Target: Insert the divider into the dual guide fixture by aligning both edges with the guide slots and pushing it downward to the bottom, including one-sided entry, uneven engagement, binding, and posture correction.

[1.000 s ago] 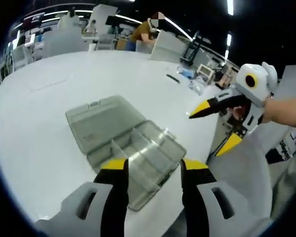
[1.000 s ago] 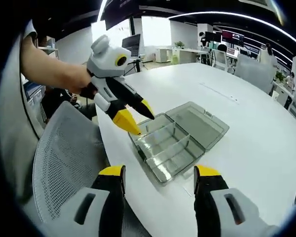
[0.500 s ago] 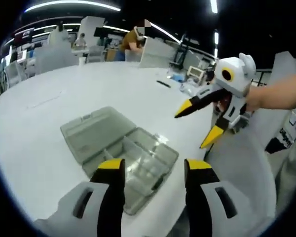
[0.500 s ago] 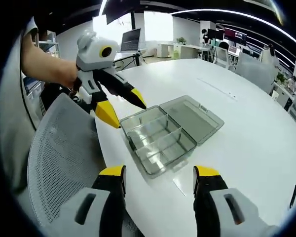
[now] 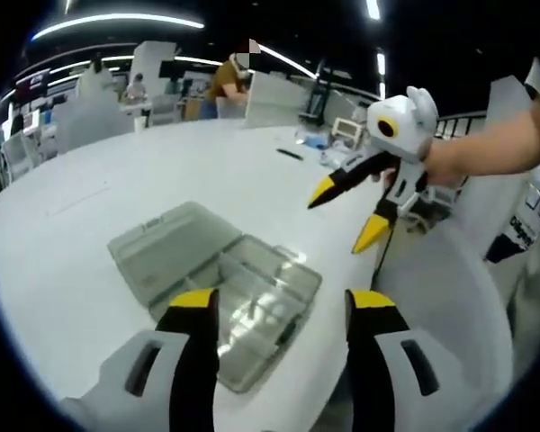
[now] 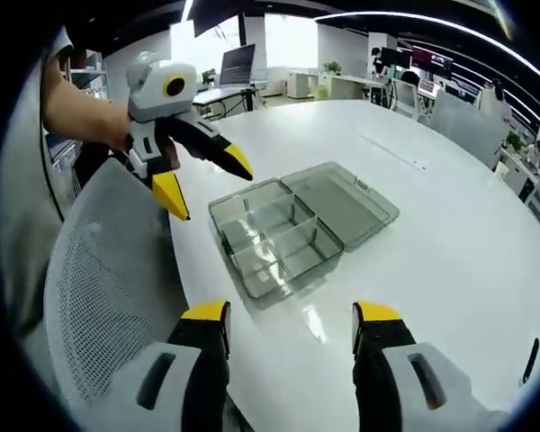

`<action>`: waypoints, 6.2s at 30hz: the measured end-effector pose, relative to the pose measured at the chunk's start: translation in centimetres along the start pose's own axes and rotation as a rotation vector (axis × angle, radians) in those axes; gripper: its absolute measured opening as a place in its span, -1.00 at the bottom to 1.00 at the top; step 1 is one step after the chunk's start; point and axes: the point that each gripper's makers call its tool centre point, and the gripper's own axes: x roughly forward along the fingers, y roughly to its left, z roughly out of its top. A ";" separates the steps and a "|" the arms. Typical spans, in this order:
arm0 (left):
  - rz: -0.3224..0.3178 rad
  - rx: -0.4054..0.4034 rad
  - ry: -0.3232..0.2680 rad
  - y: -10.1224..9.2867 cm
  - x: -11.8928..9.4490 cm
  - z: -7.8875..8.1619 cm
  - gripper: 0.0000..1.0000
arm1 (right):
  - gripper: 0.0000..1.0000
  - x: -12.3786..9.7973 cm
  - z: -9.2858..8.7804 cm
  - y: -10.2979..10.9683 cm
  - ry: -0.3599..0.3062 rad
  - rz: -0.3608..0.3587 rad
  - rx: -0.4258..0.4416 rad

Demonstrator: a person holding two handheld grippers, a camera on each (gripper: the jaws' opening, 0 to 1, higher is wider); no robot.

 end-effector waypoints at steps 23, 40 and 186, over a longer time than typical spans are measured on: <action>-0.005 0.072 -0.007 -0.1 -0.1 1.2 0.27 | 0.03 -1.5 -4.4 -4.3 0.099 -0.016 -0.033; 0.000 0.078 0.005 -0.1 0.3 1.1 0.27 | 0.02 -2.8 -9.4 -8.0 0.221 -0.029 -0.072; 0.039 0.024 0.007 -0.6 0.3 1.2 0.26 | -0.45 -0.5 -9.4 -8.7 0.470 0.177 -0.411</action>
